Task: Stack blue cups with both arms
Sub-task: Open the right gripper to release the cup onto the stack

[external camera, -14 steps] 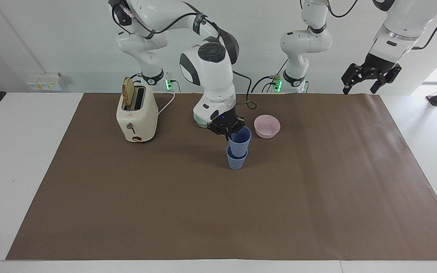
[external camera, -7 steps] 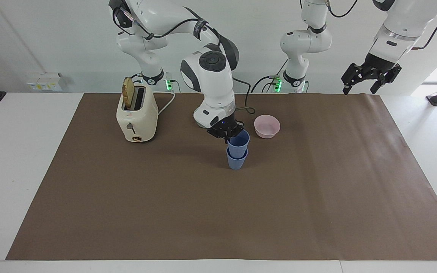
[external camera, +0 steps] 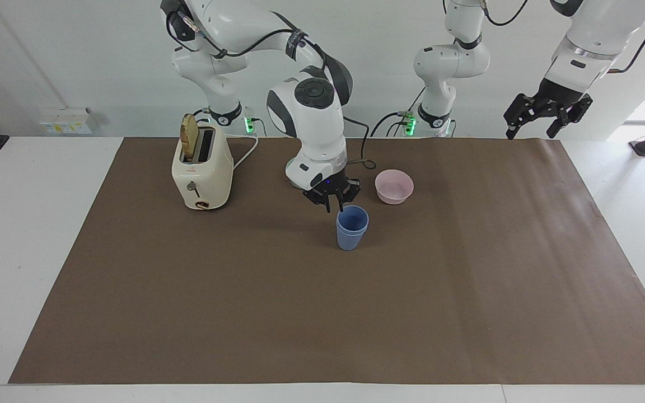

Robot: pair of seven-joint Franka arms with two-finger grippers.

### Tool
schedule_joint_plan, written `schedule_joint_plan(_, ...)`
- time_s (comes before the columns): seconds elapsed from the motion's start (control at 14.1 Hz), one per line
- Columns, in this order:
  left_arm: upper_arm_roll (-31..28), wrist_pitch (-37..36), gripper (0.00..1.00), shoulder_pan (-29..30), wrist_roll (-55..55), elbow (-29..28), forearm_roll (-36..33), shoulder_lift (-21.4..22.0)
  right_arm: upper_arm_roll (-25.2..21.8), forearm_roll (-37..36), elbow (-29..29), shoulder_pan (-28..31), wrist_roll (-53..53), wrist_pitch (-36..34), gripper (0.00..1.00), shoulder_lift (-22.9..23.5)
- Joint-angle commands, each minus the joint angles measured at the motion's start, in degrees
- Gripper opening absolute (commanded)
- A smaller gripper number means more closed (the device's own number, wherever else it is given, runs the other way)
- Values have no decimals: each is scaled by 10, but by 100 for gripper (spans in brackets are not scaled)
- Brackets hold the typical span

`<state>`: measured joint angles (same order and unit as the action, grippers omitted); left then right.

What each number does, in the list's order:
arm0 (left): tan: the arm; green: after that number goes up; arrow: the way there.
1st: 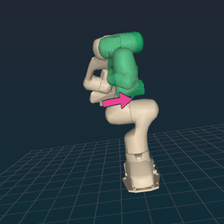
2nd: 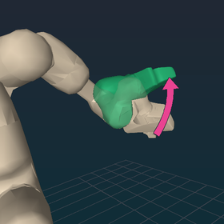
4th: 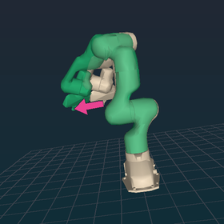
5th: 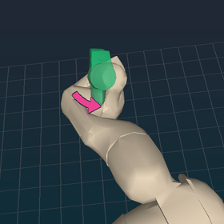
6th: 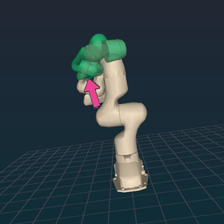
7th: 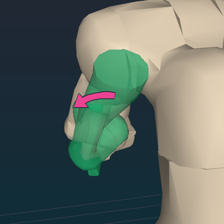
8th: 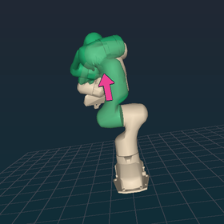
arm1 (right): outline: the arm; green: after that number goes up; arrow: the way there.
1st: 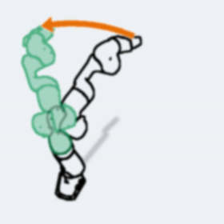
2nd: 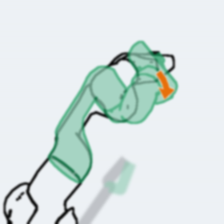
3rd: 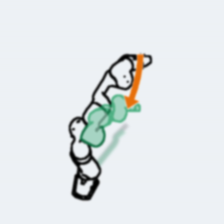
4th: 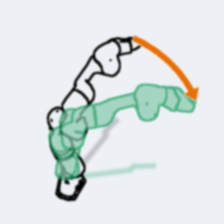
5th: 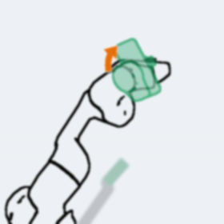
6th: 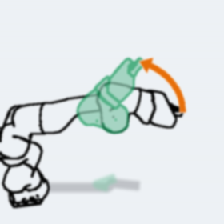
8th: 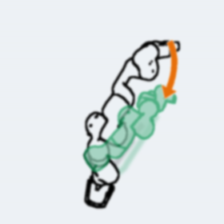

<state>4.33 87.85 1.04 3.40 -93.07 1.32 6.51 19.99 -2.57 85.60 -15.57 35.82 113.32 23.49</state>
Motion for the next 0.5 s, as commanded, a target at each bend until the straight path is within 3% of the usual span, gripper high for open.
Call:
schedule_joint_plan(0.0,-5,-8,100,-4,-1,3,6,3,7,-8,8,8,11,13,44,-2)
schedule_joint_plan(0.14,-5,-8,100,-4,-1,3,6,3,7,-9,7,12,9,7,47,-2)
schedule_joint_plan(0.21,-5,-8,100,-4,-1,3,6,3,6,-9,6,19,5,3,60,-2)
schedule_joint_plan(0.28,-5,-8,100,-4,-1,3,6,3,6,-10,6,24,3,3,97,-1)
schedule_joint_plan(0.43,-5,-8,100,-4,-1,3,6,3,7,-30,3,40,-14,-6,100,-2)
